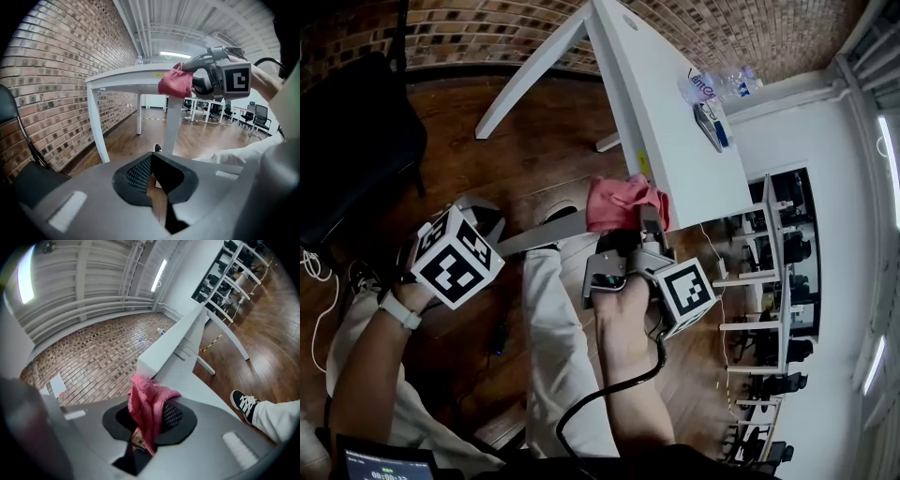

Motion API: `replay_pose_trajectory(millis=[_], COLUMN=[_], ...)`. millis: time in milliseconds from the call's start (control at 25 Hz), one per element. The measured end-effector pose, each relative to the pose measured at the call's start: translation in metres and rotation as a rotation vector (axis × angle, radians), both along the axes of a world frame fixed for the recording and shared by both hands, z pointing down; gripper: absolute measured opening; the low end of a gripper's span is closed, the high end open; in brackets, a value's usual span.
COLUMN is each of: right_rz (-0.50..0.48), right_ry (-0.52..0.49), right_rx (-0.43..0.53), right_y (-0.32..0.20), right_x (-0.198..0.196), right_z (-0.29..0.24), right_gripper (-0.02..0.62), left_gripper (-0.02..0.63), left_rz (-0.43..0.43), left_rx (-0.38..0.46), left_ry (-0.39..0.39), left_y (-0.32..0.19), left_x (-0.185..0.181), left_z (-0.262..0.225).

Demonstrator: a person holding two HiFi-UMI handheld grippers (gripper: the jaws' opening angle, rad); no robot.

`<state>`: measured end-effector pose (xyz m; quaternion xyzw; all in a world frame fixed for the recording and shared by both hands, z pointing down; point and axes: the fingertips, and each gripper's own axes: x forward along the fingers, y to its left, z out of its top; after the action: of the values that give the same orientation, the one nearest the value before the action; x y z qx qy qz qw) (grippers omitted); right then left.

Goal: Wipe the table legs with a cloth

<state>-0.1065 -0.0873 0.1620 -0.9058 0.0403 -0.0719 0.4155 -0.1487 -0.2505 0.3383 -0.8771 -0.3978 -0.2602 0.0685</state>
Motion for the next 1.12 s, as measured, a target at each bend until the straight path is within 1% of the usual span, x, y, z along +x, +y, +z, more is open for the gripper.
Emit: replay_pose_trajectory(millis=[160, 280, 400, 640, 880, 1000, 1120], right_rz=[-0.018, -0.044, -0.071, -0.082, -0.123, -0.135, -0.142], right_ry=[-0.044, -0.079, -0.093, -0.18, -0.254, -0.308, -0.368], right_rx=[0.005, 0.0, -0.016, 0.004, 0.018, 0.035, 0.016], right_y=[0.012, 0.019, 0.02, 0.006, -0.034, -0.038, -0.041], right_x=[-0.012, -0.018, -0.016, -0.011, -0.053, -0.058, -0.062], right_z=[0.029, 0.055, 0.077, 0.14, 0.204, 0.246, 0.294], right_gripper=[0.056, 0.056, 0.057, 0.056, 0.057, 0.056, 0.056], left_gripper=[-0.006, -0.006, -0.006, -0.006, -0.006, -0.006, -0.006], left_rz=[0.035, 0.063, 0.079, 0.077, 0.076, 0.072, 0.068], left_rx=[-0.007, -0.019, 0.002, 0.013, 0.031, 0.046, 0.057], left_ry=[0.002, -0.013, -0.029, -0.064, -0.087, -0.104, -0.118], left_y=[0.022, 0.035, 0.039, 0.024, -0.009, -0.013, -0.016], left_x=[-0.006, -0.011, -0.014, -0.011, -0.059, -0.065, -0.067], left_z=[0.004, 0.007, 0.015, 0.031, 0.04, 0.045, 0.056])
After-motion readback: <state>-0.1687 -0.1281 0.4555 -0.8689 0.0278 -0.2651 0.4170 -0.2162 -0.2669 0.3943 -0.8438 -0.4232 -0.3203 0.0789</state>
